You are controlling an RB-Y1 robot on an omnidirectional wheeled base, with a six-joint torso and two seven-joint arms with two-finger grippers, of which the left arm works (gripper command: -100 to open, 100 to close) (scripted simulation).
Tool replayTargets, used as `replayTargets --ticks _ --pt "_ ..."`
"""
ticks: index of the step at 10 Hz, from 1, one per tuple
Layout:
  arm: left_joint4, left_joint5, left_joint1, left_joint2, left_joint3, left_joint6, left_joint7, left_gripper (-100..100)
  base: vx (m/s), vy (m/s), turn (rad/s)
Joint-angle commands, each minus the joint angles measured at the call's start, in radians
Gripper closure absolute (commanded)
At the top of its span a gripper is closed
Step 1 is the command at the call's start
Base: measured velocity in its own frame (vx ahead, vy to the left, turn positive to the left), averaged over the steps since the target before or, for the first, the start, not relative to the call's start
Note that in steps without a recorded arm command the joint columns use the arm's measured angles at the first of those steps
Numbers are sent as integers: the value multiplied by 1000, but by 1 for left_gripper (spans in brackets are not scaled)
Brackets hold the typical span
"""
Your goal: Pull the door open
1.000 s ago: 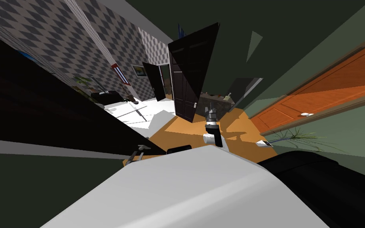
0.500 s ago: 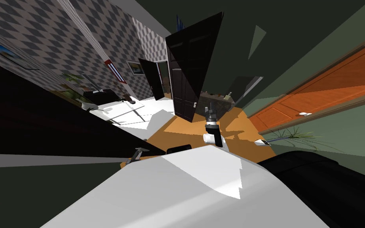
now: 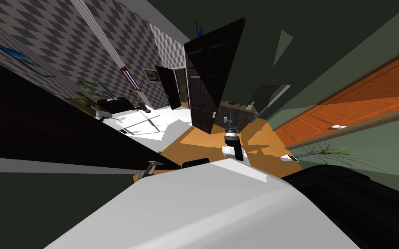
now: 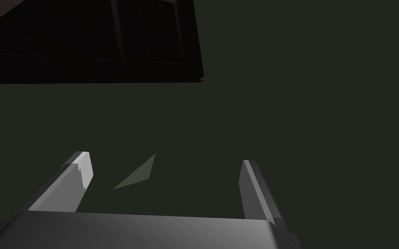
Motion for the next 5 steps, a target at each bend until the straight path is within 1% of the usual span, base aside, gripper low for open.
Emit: replayTargets --ticks 1,2,3,5 --pt "-6 -32 0 -8 -5 -16 2 100 -43 -15 64" --pt "3 -52 -7 -9 -5 -30 5 100 -43 -2 64" --pt "7 -62 -10 -9 -5 -37 7 100 -43 -13 45" --pt "28 -105 -25 -11 -4 -67 14 100 -45 -32 79"
